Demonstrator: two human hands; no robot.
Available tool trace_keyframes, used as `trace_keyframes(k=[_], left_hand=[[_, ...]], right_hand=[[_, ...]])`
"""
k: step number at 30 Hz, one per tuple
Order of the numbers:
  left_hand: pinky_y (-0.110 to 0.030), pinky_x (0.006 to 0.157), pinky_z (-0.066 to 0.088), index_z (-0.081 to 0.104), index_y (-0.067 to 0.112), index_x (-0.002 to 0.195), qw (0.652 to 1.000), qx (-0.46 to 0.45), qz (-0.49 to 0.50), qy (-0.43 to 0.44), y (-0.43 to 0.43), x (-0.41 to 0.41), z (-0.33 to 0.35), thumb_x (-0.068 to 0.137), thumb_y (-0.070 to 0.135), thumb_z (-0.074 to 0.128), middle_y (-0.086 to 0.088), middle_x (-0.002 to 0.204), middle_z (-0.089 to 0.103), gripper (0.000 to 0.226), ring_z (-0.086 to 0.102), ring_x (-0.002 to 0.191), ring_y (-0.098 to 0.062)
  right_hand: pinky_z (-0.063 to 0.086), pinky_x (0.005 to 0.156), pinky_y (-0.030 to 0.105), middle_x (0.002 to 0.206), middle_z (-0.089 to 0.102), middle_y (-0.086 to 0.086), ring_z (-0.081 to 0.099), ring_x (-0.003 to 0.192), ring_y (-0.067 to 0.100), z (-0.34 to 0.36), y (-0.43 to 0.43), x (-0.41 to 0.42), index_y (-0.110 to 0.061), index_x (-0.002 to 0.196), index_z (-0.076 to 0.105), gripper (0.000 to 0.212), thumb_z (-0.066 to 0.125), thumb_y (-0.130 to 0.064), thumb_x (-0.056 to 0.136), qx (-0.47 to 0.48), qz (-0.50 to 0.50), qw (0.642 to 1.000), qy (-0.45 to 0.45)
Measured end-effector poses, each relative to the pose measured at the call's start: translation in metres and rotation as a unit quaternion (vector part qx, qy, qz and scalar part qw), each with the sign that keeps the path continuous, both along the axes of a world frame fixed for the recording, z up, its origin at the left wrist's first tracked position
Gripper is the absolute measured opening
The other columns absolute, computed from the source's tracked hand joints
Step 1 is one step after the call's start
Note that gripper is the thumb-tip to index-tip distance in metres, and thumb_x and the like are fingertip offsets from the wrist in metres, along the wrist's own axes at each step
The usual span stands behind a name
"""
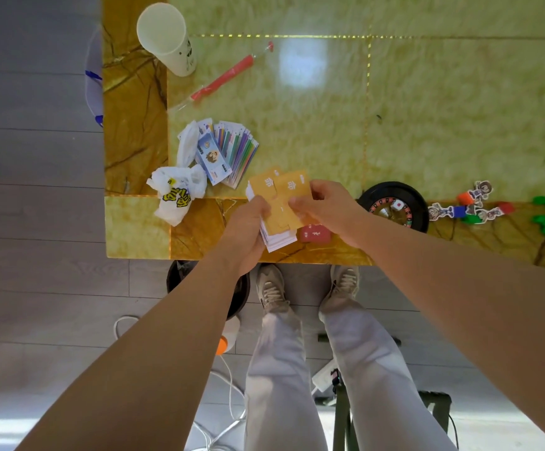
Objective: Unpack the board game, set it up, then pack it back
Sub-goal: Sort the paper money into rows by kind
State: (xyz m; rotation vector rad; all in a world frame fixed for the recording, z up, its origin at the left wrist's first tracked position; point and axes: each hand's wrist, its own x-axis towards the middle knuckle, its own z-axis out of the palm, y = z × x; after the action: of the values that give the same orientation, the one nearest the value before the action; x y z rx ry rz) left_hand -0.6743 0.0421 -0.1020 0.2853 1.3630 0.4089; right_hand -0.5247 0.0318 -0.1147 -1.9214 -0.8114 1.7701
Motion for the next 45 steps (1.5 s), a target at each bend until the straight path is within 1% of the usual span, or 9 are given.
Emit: trace_keyframes(k=[6,9,12,19,29,34,38,41,45], left_hand=[[-0.045,0.086,0.056,0.066,0.011,0.096,0.997,0.048,-0.056,0.023,-0.001,0.001,0.006,0.095,0.005,0.054,-0.009,0.095,0.073,0.013,0.070,0.089,-0.027],[-0.044,0.086,0.055,0.061,0.008,0.097,0.998,0.032,-0.040,0.030,-0.002,0.001,0.007,0.096,0.002,0.045,-0.010,0.093,0.071,0.017,0.067,0.087,-0.027],[-0.045,0.087,0.056,0.063,0.003,0.108,0.996,0.052,-0.045,0.052,-0.005,-0.001,0.008,0.094,0.003,0.056,-0.017,0.108,0.069,0.016,0.068,0.096,-0.031],[-0.044,0.085,0.054,0.059,0.003,0.106,0.996,0.034,-0.037,0.074,-0.005,-0.005,0.009,0.093,0.003,0.051,-0.017,0.103,0.065,0.015,0.065,0.091,-0.029],[-0.048,0.086,0.055,0.061,0.006,0.112,0.996,0.044,-0.042,0.066,-0.008,-0.007,0.010,0.092,0.006,0.060,-0.014,0.107,0.068,0.021,0.067,0.095,-0.031],[-0.037,0.075,0.054,0.056,0.009,0.085,0.998,0.039,-0.025,0.047,-0.009,-0.014,0.009,0.094,0.004,0.051,-0.008,0.082,0.062,0.012,0.063,0.076,-0.021],[-0.044,0.089,0.054,0.057,0.005,0.102,0.999,0.026,-0.005,0.025,-0.009,-0.019,0.010,0.094,0.005,0.050,-0.014,0.099,0.066,0.010,0.066,0.087,-0.026],[-0.045,0.091,0.053,0.058,0.005,0.108,0.999,0.030,0.002,0.012,-0.009,-0.019,0.010,0.096,0.006,0.051,-0.014,0.102,0.067,0.014,0.066,0.090,-0.026],[-0.040,0.082,0.056,0.061,0.010,0.094,0.999,0.044,0.006,0.023,-0.010,-0.019,0.009,0.095,0.005,0.056,-0.008,0.089,0.069,0.007,0.068,0.079,-0.020]], right_hand=[[0.050,0.059,0.017,0.100,0.069,0.004,0.065,0.077,0.011,0.006,0.000,0.006,-0.008,0.116,0.064,0.027,0.065,-0.018,0.091,-0.038,-0.042,0.997,0.049],[0.055,0.070,0.025,0.107,0.069,0.008,0.066,0.089,0.019,0.005,-0.002,0.009,-0.009,0.116,0.064,0.026,0.065,-0.016,0.091,-0.050,-0.060,0.996,0.047],[0.054,0.081,0.032,0.109,0.068,0.010,0.065,0.095,0.022,0.006,-0.005,0.009,-0.009,0.117,0.063,0.028,0.065,-0.016,0.090,-0.062,-0.049,0.995,0.053],[0.053,0.065,0.025,0.108,0.068,0.008,0.066,0.087,0.019,0.011,-0.009,0.010,-0.011,0.118,0.062,0.028,0.064,-0.012,0.090,-0.058,-0.066,0.995,0.056],[0.056,0.089,0.042,0.107,0.071,0.011,0.069,0.099,0.028,0.007,-0.011,0.007,-0.007,0.115,0.066,0.029,0.068,-0.015,0.087,-0.093,-0.058,0.992,0.062],[0.055,0.088,0.039,0.109,0.069,0.012,0.067,0.098,0.027,0.011,-0.011,0.004,-0.005,0.114,0.064,0.025,0.063,-0.012,0.090,-0.096,-0.077,0.990,0.066],[0.055,0.089,0.041,0.115,0.065,0.016,0.064,0.096,0.026,0.013,-0.009,0.001,-0.003,0.118,0.059,0.027,0.060,-0.010,0.092,-0.120,-0.107,0.984,0.080],[0.055,0.073,0.032,0.112,0.065,0.013,0.064,0.092,0.022,0.015,-0.009,-0.002,-0.004,0.117,0.059,0.026,0.060,-0.010,0.092,-0.116,-0.097,0.985,0.083],[0.055,0.089,0.039,0.112,0.068,0.013,0.066,0.101,0.028,0.016,-0.010,-0.008,-0.004,0.118,0.061,0.028,0.062,-0.011,0.091,-0.102,-0.074,0.989,0.077]])
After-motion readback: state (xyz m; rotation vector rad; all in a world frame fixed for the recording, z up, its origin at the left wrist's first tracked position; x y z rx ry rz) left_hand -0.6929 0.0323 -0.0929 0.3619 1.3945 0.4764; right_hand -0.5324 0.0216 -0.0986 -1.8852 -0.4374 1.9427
